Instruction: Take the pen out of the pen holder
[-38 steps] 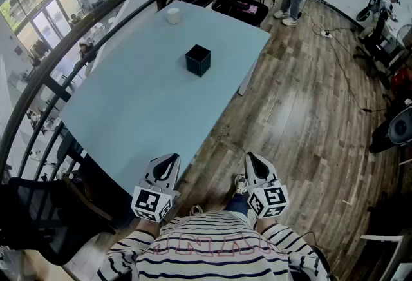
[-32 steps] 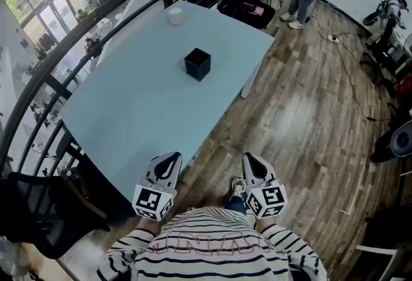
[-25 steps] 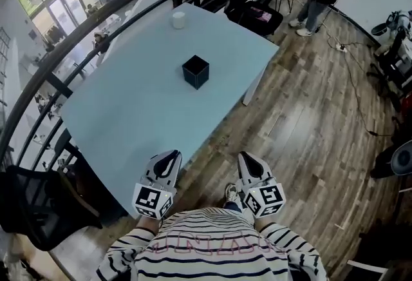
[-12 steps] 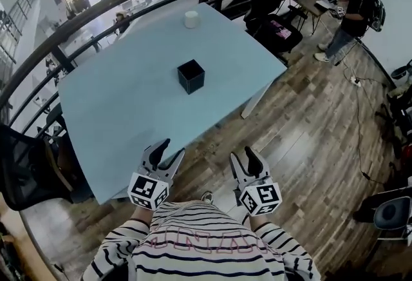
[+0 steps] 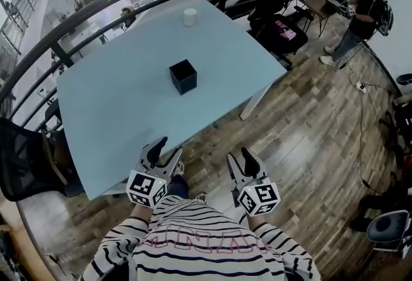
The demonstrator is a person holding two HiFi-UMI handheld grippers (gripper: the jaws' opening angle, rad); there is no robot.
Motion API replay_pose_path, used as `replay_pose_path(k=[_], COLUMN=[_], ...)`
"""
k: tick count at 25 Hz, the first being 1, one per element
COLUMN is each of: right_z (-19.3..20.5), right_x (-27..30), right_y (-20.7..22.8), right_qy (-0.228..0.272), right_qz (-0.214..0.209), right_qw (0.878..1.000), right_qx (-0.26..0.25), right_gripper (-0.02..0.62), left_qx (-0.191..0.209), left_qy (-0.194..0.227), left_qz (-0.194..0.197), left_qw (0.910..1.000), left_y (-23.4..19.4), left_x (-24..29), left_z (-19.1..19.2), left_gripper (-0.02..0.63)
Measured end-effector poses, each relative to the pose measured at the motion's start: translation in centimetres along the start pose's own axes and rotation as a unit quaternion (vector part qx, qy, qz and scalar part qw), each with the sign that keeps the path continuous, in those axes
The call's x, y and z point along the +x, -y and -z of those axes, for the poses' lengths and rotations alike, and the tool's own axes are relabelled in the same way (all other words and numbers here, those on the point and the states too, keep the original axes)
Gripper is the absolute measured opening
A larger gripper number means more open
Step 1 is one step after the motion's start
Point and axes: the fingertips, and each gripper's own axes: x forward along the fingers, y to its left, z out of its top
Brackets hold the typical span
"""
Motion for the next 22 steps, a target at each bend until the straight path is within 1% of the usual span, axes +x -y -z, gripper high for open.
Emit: replay_pose_path(k=[6,12,16,19,22], right_z=[-0.8,-1.9,-3.3,-4.7,-6.2], right_x=[1.7,4.7,8.0,11.1,14.5], right_y=[2.4,5.5,7.6,9.1,10.5], right_qy=[0.003,0.0,-0.008,-0.005,-0.004], right_qz=[0.007,0.004,-0.008,-0.019,-0.031], right_qw=[1.0,1.0,1.0,1.0,0.999], right_qx=[0.011,0.014,0.006,0.0,-0.006], right_gripper=[0.199,0.199,0.199,0.199,0.199], left_qx=[0.005,0.011,0.015,0.019,0.014], left_qy=[-0.004,-0.01,-0.01,-0.013,-0.017], left_qz=[-0.003,-0.004,-0.015,-0.029,-0.042], left_qw=[1.0,0.9999,0.9997,0.9993,0.9989], left_y=[-1.2,-2.8,-4.9,-7.1,-9.3], left_x=[3.2,8.4,11.9,14.2,16.6], left_z=[-0.7,-1.3,-2.3,-2.9,-3.3], left_gripper=[0.187,0.187,0.187,0.187,0.187])
